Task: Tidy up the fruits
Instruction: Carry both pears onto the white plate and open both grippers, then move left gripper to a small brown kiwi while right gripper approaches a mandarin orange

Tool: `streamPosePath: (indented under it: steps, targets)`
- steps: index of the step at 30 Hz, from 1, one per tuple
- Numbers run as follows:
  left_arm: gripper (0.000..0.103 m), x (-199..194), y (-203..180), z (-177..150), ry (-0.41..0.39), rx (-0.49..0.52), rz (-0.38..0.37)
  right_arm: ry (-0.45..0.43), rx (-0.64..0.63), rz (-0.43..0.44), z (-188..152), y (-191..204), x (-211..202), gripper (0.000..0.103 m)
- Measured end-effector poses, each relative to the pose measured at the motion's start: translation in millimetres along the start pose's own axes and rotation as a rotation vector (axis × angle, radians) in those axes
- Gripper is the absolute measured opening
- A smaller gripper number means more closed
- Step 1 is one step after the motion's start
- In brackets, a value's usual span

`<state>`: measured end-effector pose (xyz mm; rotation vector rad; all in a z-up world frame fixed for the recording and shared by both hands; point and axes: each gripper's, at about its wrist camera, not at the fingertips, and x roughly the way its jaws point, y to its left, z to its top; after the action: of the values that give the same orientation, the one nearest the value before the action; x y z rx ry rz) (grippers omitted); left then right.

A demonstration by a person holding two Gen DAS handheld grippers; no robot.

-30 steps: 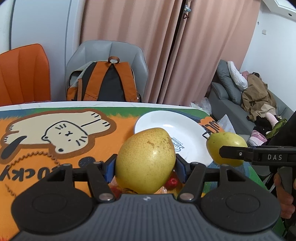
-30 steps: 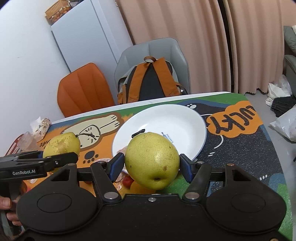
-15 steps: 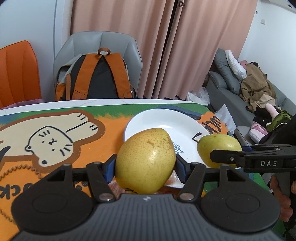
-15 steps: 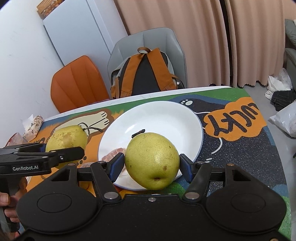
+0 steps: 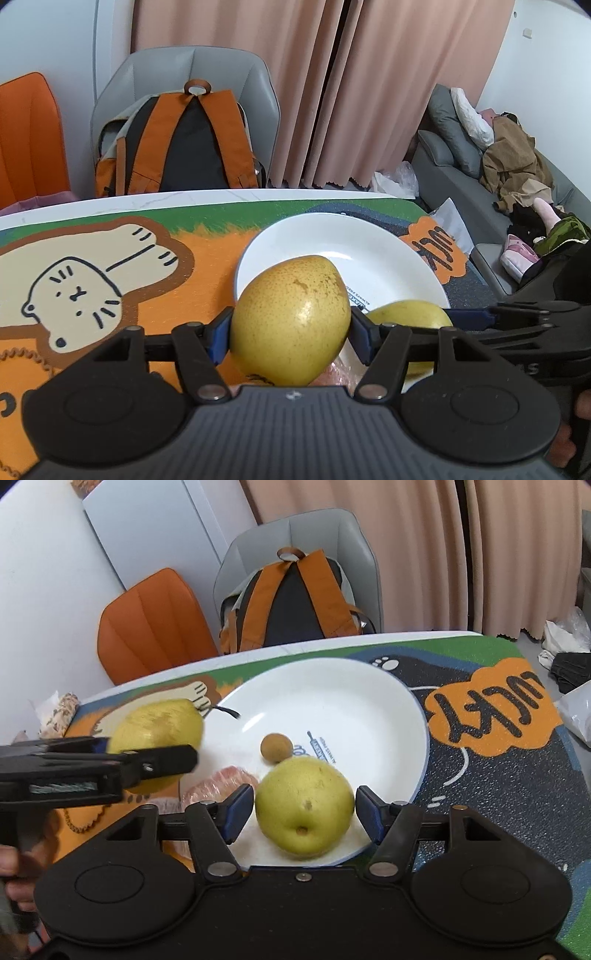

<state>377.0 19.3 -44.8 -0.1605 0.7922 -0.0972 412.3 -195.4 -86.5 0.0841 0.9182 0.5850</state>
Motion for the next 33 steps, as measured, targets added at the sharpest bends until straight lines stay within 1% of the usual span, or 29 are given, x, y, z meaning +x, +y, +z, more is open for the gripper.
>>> streamPosePath:
  steps: [5, 8, 10, 12, 16, 20, 25, 27, 29, 33]
  targets:
    - [0.062, 13.7, -5.9, 3.9, 0.016, 0.005, -0.011, -0.008, 0.012, 0.004, -0.3, -6.3, -8.7, 0.061]
    - [0.062, 21.4, -9.5, 5.3, 0.036, 0.003, 0.009, -0.009, 0.012, 0.006, -1.0, -7.5, -11.3, 0.061]
    - [0.062, 21.1, -10.0, 5.5, 0.029, 0.000, 0.026, -0.010, 0.012, 0.012, -0.8, -7.5, -11.5, 0.061]
    - [0.064, 14.1, -9.7, 7.0, 0.003, -0.001, 0.035, -0.013, 0.014, 0.015, -0.8, -7.5, -12.2, 0.061]
    - [0.065, -0.4, -9.3, 9.8, -0.019, 0.012, 0.038, -0.015, 0.019, 0.023, -2.9, -8.6, -13.8, 0.061]
    - [0.065, -12.0, -11.2, 5.9, -0.027, 0.023, 0.044, -0.019, 0.030, 0.025, -7.4, -9.9, -17.1, 0.061]
    - [0.066, -22.9, -12.5, -5.9, -0.018, 0.026, 0.042, -0.025, 0.036, 0.025, -16.4, -9.0, -25.3, 0.061]
    - [0.068, -28.3, -12.7, -11.1, -0.016, 0.026, 0.044, -0.029, 0.038, 0.025, -19.6, -8.0, -29.7, 0.061]
    - [0.072, -35.1, -12.1, -15.7, -0.017, 0.021, 0.045, -0.031, 0.037, 0.029, -21.9, -6.2, -33.7, 0.061]
    - [0.076, -48.8, -9.4, -23.3, -0.030, 0.007, 0.053, -0.041, 0.038, 0.038, -25.3, -2.2, -42.8, 0.062]
